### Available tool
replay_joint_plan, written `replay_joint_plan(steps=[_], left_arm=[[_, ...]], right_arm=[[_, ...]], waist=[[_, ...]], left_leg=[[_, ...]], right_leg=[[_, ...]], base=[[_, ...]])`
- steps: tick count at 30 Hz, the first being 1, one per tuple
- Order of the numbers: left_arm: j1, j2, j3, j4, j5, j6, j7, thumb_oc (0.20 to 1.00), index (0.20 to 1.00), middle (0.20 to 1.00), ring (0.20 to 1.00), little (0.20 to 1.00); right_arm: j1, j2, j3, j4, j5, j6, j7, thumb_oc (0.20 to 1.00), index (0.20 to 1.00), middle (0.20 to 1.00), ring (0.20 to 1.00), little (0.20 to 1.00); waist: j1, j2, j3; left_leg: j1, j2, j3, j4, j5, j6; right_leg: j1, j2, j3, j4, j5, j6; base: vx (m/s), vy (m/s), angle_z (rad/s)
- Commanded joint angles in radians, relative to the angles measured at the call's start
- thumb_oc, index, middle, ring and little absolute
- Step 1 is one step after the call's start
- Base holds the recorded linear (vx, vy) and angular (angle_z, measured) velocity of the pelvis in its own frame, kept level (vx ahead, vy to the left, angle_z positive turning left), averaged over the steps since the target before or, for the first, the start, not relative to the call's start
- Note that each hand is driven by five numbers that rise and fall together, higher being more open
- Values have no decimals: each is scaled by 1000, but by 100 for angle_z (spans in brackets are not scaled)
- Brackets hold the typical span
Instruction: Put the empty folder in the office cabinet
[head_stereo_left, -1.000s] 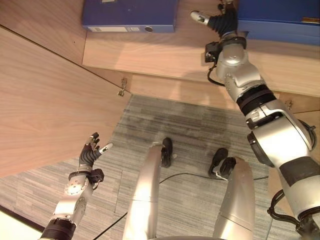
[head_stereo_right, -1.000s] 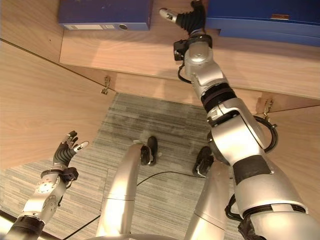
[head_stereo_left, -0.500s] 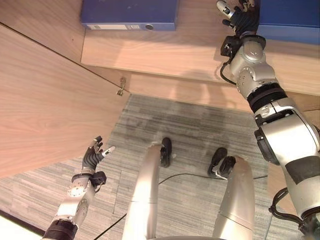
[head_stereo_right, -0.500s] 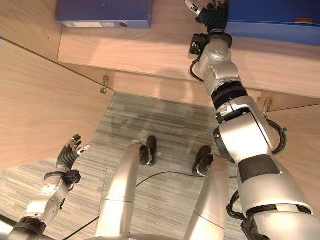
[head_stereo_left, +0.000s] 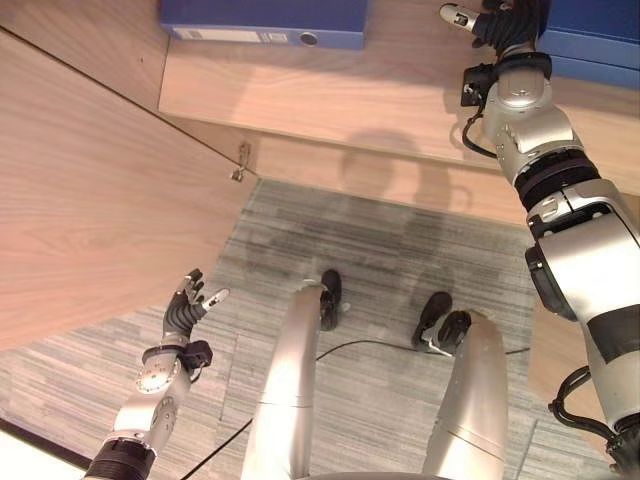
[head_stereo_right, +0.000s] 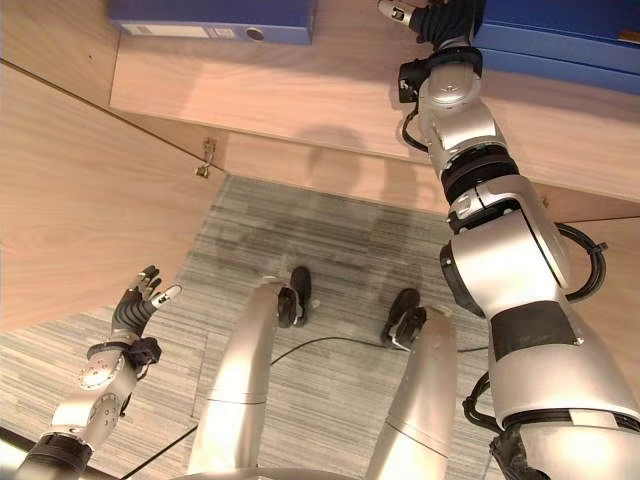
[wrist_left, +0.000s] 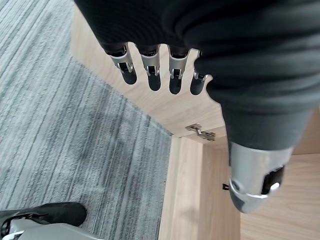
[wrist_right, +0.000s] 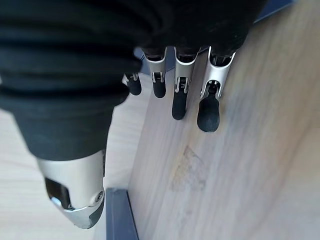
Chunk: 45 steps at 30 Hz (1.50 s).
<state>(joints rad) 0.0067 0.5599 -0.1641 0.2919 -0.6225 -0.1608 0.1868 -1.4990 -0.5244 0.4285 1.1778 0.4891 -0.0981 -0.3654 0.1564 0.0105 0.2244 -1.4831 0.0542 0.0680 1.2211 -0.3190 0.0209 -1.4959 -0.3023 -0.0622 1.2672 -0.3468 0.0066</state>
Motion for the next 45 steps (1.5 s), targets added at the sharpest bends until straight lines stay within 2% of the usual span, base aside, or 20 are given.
replay_joint_plan(steps=[1,5,10,15,18,20,21,23,25,26,30,32,36,41,45], left_arm=[[46,7,52,-7,-19,-35,17,1000,1000,1000,1000,1000],[57,8,56,-1,-20,-33,9,1000,1000,1000,1000,1000],[67,15,56,1,-18,-32,2,1000,1000,1000,1000,1000],[65,22,54,4,-21,-36,-13,1000,1000,1000,1000,1000],[81,28,62,2,-23,-35,-25,1000,1000,1000,1000,1000],[102,19,83,-3,-11,-27,-27,1000,1000,1000,1000,1000],[103,20,84,-4,-10,-27,-27,1000,1000,1000,1000,1000],[95,-5,104,-2,21,-34,-15,1000,1000,1000,1000,1000],[91,-5,107,-4,28,-38,-11,1000,1000,1000,1000,1000],[82,-8,116,-7,36,-47,-12,1000,1000,1000,1000,1000],[77,-11,124,-18,41,-54,-17,1000,1000,1000,1000,1000],[75,-14,133,-12,47,-55,-25,1000,1000,1000,1000,1000],[80,-17,137,-8,52,-53,-29,1000,1000,1000,1000,1000],[72,-26,131,4,45,-61,-31,1000,1000,1000,1000,1000],[62,-35,107,36,46,-57,-34,1000,1000,1000,1000,1000]], right_arm=[[91,-271,-18,111,27,45,-107,1000,1000,1000,1000,1000],[141,-296,-46,105,40,39,-107,1000,1000,1000,1000,1000],[165,-288,-42,65,14,37,-106,1000,1000,1000,1000,1000],[176,-243,29,-26,-34,36,-46,1000,1000,1000,1000,1000],[183,-222,138,-193,-149,46,2,1000,1000,1000,1000,1000],[189,-237,171,-371,-403,78,-56,1000,1000,1000,1000,1000],[193,-237,167,-376,-406,82,-57,1000,1000,1000,1000,1000],[227,-255,115,-513,-724,137,-173,1000,1000,1000,1000,1000],[249,-257,79,-561,-796,158,-199,1000,1000,1000,1000,1000],[271,-264,51,-621,-897,166,-226,1000,1000,1000,1000,1000],[319,-279,36,-691,-979,154,-228,1000,1000,1000,1000,1000],[361,-302,54,-751,-1019,125,-207,1000,1000,1000,1000,1000],[404,-323,78,-779,-1056,111,-174,1000,1000,1000,1000,1000],[434,-326,147,-771,-1101,105,-126,1000,1000,1000,1000,1000],[495,-322,233,-802,-1192,86,-102,1000,1000,1000,1000,1000]], waist=[[-40,67,24],[-49,67,28],[-52,67,37],[-53,69,48],[-61,65,51],[-68,67,52],[-68,66,50],[-68,76,46],[-65,75,45],[-61,78,47],[-59,78,49],[-61,75,50],[-62,73,46],[-65,65,47],[-75,57,53]], left_leg=[[26,18,16,-117,39,22],[46,19,20,-140,46,19],[75,23,24,-178,61,14],[82,24,27,-192,75,9],[76,28,26,-184,77,10],[78,33,26,-175,70,11],[75,32,26,-176,73,12],[78,32,23,-175,66,17],[82,32,24,-180,65,18],[85,31,26,-182,64,20],[87,28,27,-185,64,21],[86,27,26,-181,62,21],[85,30,24,-175,59,22],[88,35,28,-169,56,20],[132,38,44,-244,84,8]], right_leg=[[33,47,22,-97,47,-6],[52,50,16,-116,55,-6],[77,53,11,-155,70,-1],[86,59,10,-178,85,-1],[80,58,10,-173,90,-2],[78,61,13,-164,87,-2],[76,61,13,-164,89,-2],[74,61,16,-159,84,0],[75,60,18,-162,83,1],[78,58,18,-164,80,2],[79,59,19,-165,79,3],[80,60,22,-164,78,2],[77,60,26,-160,78,3],[82,56,25,-163,83,5],[127,58,10,-240,115,17]], base=[[0,0,0],[-10,-10,2],[-38,-14,-5],[-38,-3,-3],[0,0,0],[5,4,-2],[18,9,-5],[14,6,-10],[3,-4,-6],[0,0,0],[0,0,0],[0,0,0],[0,0,0],[0,0,0],[-35,14,-1]])
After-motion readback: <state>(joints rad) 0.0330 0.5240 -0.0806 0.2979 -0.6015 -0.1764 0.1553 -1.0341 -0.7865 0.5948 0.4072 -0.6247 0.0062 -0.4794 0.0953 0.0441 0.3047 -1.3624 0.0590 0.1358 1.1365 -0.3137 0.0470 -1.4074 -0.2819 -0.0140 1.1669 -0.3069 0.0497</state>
